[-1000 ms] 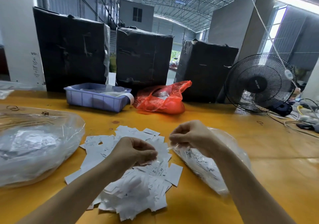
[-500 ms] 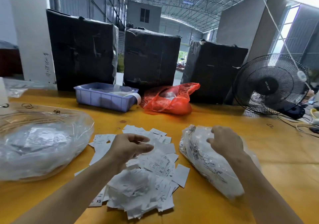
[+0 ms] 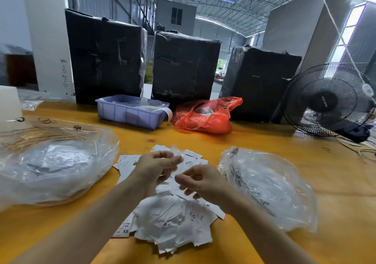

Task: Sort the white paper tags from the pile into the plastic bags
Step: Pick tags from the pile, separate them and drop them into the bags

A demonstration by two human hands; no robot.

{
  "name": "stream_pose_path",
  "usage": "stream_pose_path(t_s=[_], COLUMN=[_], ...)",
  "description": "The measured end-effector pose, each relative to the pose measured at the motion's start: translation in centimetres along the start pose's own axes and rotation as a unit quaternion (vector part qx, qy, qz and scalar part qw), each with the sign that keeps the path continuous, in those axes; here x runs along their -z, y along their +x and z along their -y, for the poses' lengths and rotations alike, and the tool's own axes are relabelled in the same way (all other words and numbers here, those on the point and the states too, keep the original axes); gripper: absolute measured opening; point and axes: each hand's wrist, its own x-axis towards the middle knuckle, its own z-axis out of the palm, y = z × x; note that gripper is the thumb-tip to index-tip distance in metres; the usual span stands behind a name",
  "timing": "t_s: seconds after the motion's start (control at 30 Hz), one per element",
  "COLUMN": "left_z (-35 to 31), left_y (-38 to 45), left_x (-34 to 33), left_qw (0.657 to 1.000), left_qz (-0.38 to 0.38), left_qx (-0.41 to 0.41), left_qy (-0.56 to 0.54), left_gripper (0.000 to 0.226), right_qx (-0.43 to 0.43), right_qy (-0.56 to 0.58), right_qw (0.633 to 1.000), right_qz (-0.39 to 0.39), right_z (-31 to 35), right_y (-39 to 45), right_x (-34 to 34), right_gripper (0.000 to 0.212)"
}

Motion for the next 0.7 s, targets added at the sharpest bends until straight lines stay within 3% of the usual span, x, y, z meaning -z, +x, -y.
stream_pose_path(t_s=[0.1, 0.27, 0.4, 0.47, 0.57, 0.63, 0.7], left_z=[0.3, 0.4, 0.5, 0.4, 0.1, 0.0, 0.3], left_y=[0.1, 0.3, 0.3, 0.2, -0.2, -0.3, -0.4], left_x=[-0.7, -0.6, -0.7, -0.4, 0.2, 0.3, 0.2], left_qw=[0.999, 0.999, 1.000, 0.997, 0.971, 0.955, 0.943], left_qz=[-0.001, -0.012, -0.006, 0.034, 0.123, 0.142, 0.141], left_qx=[0.001, -0.018, -0.018, -0.014, -0.020, -0.026, -0.044], left_qy=[-0.039, -0.049, -0.007, 0.062, 0.205, 0.260, 0.298], left_gripper=[0.035, 0.041, 0.047, 0.052, 0.052, 0.053, 0.039], right_qx=[-0.029, -0.057, -0.046, -0.027, 0.033, 0.076, 0.106], right_qy=[0.131, 0.233, 0.272, 0.249, 0.092, -0.008, -0.042], right_qw=[0.991, 0.970, 0.958, 0.964, 0.988, 0.993, 0.991], right_qz=[0.023, -0.028, -0.071, -0.091, -0.119, -0.094, -0.067], right_z=[0.4, 0.3, 0.1, 0.1, -0.3, -0.4, -0.4], right_y=[-0.3, -0.1, 0.1, 0.1, 0.1, 0.0, 0.0], right_x=[-0.2, 0.0, 0.8, 1.2, 1.6, 1.7, 1.6], right_gripper=[0.041, 0.008, 0.009, 0.011, 0.010, 0.009, 0.013])
